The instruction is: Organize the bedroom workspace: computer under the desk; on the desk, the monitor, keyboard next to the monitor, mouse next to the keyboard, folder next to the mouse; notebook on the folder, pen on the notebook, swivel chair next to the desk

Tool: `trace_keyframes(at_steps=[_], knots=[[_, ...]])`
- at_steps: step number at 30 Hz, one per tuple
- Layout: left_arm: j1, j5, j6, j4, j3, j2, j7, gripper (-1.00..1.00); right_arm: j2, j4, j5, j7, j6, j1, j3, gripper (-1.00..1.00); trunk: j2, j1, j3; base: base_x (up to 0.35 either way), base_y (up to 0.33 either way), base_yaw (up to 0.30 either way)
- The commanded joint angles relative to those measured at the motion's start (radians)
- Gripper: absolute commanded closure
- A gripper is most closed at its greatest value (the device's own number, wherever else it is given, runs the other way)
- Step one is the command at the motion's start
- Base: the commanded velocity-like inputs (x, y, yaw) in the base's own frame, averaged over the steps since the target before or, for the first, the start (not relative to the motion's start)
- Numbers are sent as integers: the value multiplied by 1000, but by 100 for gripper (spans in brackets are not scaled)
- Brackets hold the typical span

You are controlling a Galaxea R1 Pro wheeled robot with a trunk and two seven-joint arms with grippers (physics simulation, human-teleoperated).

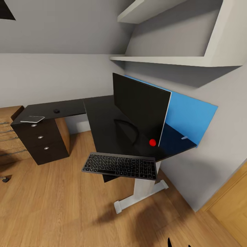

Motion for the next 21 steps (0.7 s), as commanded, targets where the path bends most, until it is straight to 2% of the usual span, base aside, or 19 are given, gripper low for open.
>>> trace_keyframes(at_steps=[1,5,7,10,12,14,15,19,20,21], knots=[[-1,11,-6,0,-8,2,7,-100,0,0,-3,5,-3,-1,-3,-100,0,0,-1,0,0,0],[-1,11,-6,0,-8,2,7,-100,-5,-4,-5,5,-5,-1,-6,-100,0,0,-1,0,0,0],[-1,11,-6,0,-8,2,7,-100,-19,-18,-7,4,-4,-1,-9,-100,0,0,-1,0,0,0],[-1,11,-6,0,-8,1,7,-100,-81,-134,-26,2,36,-1,-19,-100,0,0,-1,0,0,0],[-1,11,-6,0,-8,0,7,-100,-125,-262,-72,2,167,-1,-34,-100,0,0,-1,0,0,0],[-1,11,-6,0,-8,-1,7,-100,-147,-337,-102,2,264,-2,-42,-100,0,0,-1,0,0,0],[-1,11,-6,0,-8,-1,7,-100,-170,-410,-130,3,366,-4,-51,-100,0,0,-1,0,0,0],[-1,11,-6,0,-8,-1,7,-100,-220,-527,-176,3,561,-13,-80,-100,0,0,-1,0,0,0],[-1,11,-6,0,-8,-1,7,-100,-243,-568,-194,3,643,-30,-100,-100,0,0,-1,0,0,0],[-1,11,-6,0,-8,-2,7,-100,-252,-583,-202,3,682,-44,-110,-100,0,0,-1,0,0,0]])
